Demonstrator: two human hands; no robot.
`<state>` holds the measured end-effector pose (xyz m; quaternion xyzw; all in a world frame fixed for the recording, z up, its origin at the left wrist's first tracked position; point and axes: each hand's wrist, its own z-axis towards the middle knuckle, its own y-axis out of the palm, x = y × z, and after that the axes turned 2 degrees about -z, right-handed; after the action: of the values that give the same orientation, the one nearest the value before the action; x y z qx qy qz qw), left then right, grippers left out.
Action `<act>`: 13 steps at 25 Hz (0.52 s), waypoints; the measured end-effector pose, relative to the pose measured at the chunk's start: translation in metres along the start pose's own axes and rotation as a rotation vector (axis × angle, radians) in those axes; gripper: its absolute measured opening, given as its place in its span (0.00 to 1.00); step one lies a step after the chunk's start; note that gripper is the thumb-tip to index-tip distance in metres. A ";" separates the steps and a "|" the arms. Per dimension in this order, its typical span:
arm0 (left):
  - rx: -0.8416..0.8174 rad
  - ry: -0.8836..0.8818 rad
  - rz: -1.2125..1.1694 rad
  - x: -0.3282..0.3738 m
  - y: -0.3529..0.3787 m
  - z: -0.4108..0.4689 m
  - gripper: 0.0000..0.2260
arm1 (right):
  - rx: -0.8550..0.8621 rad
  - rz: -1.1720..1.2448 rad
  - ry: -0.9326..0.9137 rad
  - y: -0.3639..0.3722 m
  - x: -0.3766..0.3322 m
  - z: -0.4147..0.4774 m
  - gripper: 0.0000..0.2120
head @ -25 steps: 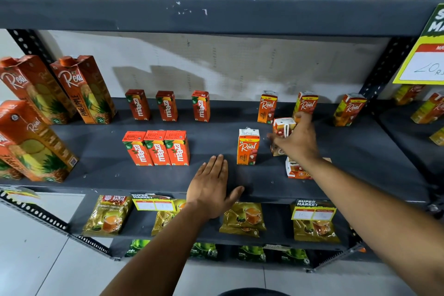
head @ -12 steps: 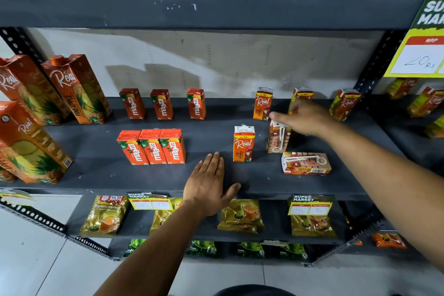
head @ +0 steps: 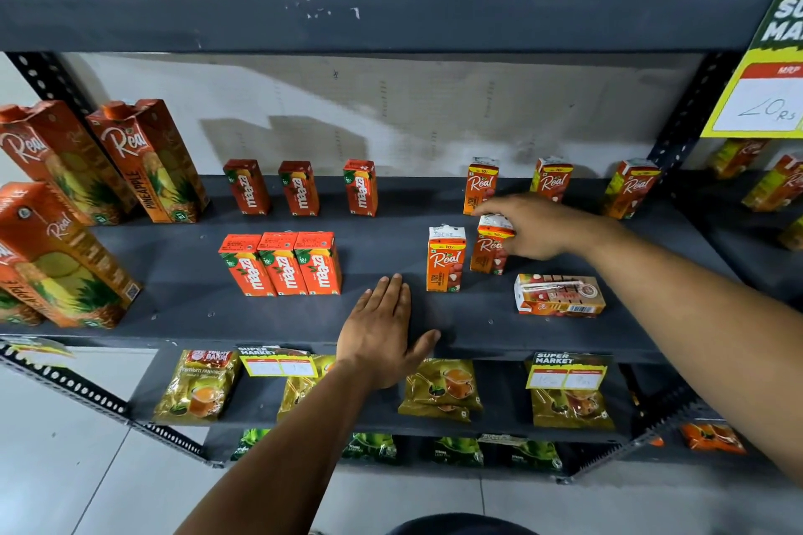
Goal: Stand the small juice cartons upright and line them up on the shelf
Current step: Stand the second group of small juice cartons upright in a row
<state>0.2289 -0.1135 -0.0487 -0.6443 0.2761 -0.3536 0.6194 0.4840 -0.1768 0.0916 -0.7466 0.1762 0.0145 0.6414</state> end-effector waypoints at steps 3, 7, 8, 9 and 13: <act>-0.002 0.000 -0.002 -0.001 0.001 0.000 0.44 | -0.037 0.063 -0.011 -0.004 0.000 0.001 0.32; 0.013 0.006 0.003 -0.001 0.002 0.000 0.44 | -0.106 0.092 -0.052 -0.011 0.002 0.002 0.32; 0.013 0.006 0.003 -0.002 0.002 0.000 0.44 | -0.123 0.091 -0.055 -0.011 0.003 0.002 0.34; 0.011 0.007 0.003 -0.002 0.002 0.000 0.44 | -0.134 0.088 -0.055 -0.010 0.004 0.000 0.36; 0.007 0.006 0.011 -0.001 0.001 0.000 0.44 | -0.094 0.322 0.029 -0.014 0.022 -0.013 0.45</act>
<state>0.2282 -0.1124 -0.0501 -0.6394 0.2804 -0.3531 0.6228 0.5054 -0.1933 0.1019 -0.7380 0.3018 0.1145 0.5926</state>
